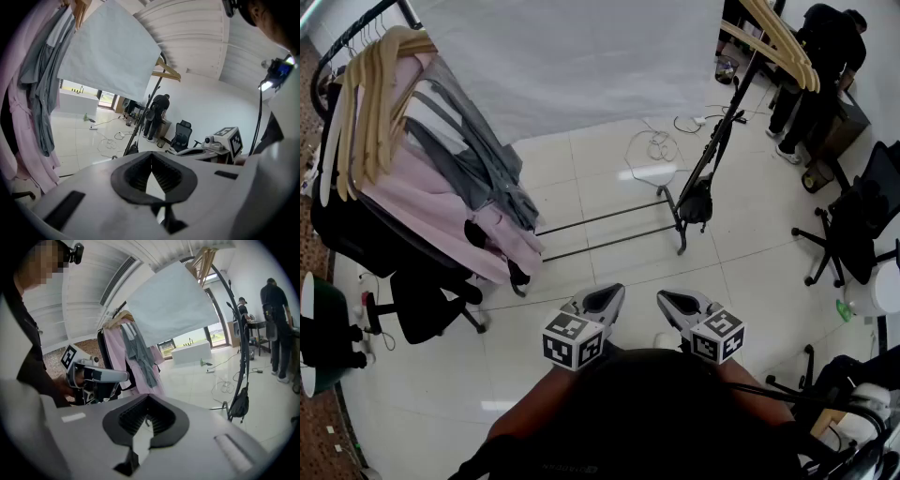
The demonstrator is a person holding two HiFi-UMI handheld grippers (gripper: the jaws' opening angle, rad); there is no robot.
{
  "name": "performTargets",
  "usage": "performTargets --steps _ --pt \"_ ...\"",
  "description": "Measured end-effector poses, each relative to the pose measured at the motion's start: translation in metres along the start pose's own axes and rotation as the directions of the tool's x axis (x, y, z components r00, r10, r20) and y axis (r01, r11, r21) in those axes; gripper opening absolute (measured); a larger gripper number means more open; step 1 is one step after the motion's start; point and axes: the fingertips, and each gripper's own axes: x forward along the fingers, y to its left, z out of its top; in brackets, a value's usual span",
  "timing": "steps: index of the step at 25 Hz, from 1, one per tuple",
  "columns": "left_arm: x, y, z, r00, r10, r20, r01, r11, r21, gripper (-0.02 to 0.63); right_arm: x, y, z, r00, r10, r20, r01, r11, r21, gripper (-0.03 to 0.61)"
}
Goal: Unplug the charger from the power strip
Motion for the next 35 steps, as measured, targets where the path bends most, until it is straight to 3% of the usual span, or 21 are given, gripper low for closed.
performTargets --steps 10,21,27,35 --pt "-0.004 -0.009 0.004 0.998 0.057 0.031 -0.056 0.998 -0.008 0.006 -0.008 0.002 0.003 0.998 0.054 -0.014 -0.054 0.998 -0.024 0.003" --pt "-0.023 -0.036 -0.010 0.971 0.216 0.100 -0.208 0.975 -0.083 0.006 -0.023 0.014 -0.006 0.972 0.209 -0.108 -0.220 0.971 -0.096 0.003" --pt "-0.032 -0.053 -0.039 0.941 0.313 0.133 -0.288 0.941 -0.175 0.006 -0.034 0.022 -0.028 0.938 0.288 -0.193 -0.315 0.941 -0.127 0.003" --pt "-0.073 -0.054 -0.082 0.859 0.489 0.155 -0.422 0.845 -0.327 0.006 -0.025 0.057 -0.064 0.840 0.418 -0.347 -0.488 0.860 -0.146 0.003"
